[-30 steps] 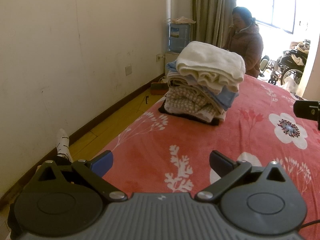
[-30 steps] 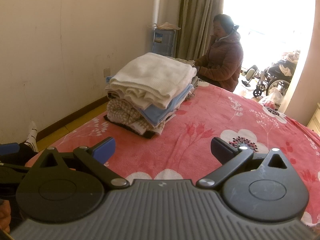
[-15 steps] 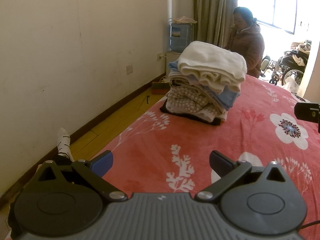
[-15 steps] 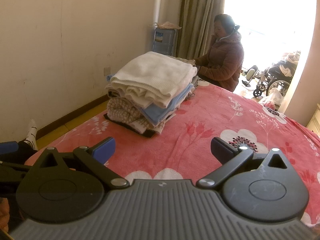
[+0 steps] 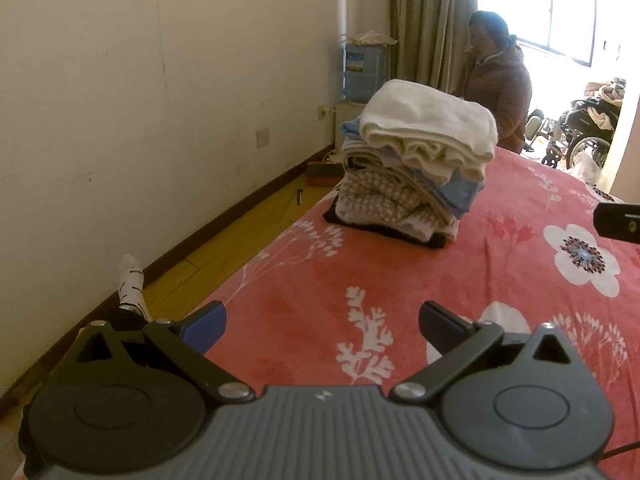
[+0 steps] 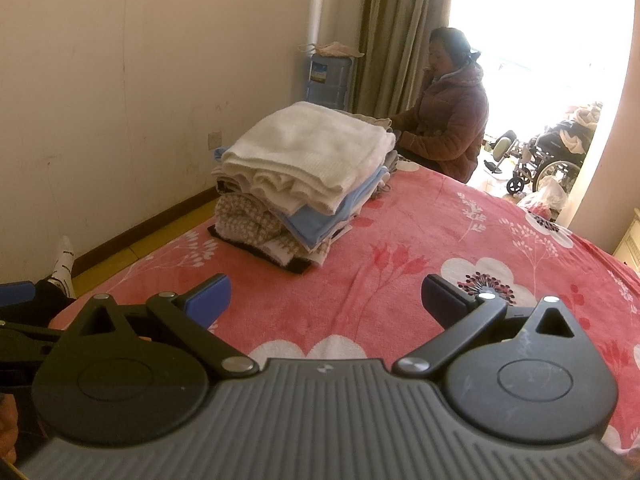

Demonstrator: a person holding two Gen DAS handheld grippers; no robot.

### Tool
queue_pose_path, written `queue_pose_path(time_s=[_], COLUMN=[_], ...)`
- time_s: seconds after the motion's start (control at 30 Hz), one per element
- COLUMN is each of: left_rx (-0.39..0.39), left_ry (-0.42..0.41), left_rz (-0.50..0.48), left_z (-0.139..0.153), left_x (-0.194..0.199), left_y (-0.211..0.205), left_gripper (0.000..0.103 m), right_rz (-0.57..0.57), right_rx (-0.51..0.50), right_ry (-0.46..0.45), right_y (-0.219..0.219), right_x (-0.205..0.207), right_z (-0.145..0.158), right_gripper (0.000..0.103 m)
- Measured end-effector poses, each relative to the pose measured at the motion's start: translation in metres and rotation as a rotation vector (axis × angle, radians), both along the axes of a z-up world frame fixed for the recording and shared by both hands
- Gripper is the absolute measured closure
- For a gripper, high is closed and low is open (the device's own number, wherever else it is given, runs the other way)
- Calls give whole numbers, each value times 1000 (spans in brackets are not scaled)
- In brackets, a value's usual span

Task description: Fold clothes

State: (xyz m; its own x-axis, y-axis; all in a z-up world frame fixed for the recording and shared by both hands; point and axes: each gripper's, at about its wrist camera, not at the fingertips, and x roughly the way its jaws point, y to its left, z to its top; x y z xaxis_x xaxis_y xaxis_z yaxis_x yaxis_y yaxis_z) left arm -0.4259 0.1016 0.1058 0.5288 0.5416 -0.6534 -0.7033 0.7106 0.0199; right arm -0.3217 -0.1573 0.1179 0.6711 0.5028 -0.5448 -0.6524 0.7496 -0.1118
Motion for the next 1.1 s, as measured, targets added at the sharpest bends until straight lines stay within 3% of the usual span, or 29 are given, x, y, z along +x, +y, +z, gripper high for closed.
queue_pose_path(time_s=[1.1], left_rx=[0], left_ry=[2], left_rz=[4], left_z=[0], left_x=[-1], left_y=[2], left_gripper=[0], right_rz=[4], right_rx=[-12], right_ry=[1], right_y=[3], right_x=[-4], right_z=[-1], right_gripper=[1])
